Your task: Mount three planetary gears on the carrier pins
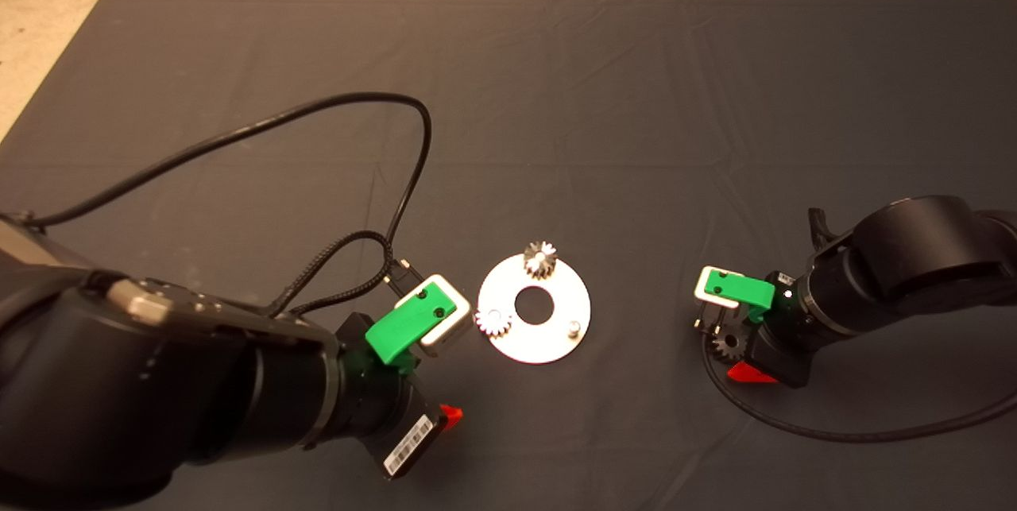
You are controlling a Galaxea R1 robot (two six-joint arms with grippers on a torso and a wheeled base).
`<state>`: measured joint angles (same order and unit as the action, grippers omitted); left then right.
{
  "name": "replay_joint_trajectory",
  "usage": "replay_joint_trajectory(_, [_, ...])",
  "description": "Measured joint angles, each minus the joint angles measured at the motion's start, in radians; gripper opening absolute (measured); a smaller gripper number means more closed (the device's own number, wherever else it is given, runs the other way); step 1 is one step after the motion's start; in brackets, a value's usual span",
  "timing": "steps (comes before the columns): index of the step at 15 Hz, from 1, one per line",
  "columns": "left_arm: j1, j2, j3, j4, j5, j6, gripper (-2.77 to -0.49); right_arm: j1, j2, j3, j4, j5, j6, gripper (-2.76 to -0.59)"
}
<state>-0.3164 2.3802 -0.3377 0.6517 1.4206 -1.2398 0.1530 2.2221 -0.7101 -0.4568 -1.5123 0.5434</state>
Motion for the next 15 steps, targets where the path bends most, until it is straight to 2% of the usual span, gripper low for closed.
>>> replay_joint_trajectory(1, [0.0,-0.004,0.0,0.0,-0.002,0.0,-1.8,-0.001,0.001,0.0,0.0,0.0,0.0,-1.55])
replay_joint_trajectory(3, [0.0,-0.021,0.0,0.0,-0.02,0.0,-1.8,-0.001,0.004,0.0,0.0,0.0,0.0,-1.69])
replay_joint_trajectory(4, [0.0,-0.026,0.0,0.0,-0.021,0.001,-1.8,-0.002,0.004,-0.001,0.0,0.0,0.0,-1.69])
replay_joint_trajectory(6, [0.0,-0.029,0.0,0.0,-0.024,0.001,-1.8,-0.015,0.011,-0.006,0.0,0.0,0.0,-1.83])
replay_joint_trajectory(10, [0.0,-0.029,0.0,0.0,-0.027,0.007,-1.8,-0.015,0.024,-0.01,-0.003,-0.006,0.0,-1.85])
replay_joint_trajectory(11, [0.0,-0.029,0.0,0.0,-0.031,0.011,-1.8,-0.015,0.025,-0.011,-0.004,-0.006,0.0,-1.96])
replay_joint_trajectory(15, [0.0,-0.033,0.0,0.0,-0.044,0.018,-1.8,-0.022,0.036,-0.02,-0.007,-0.006,0.0,-1.98])
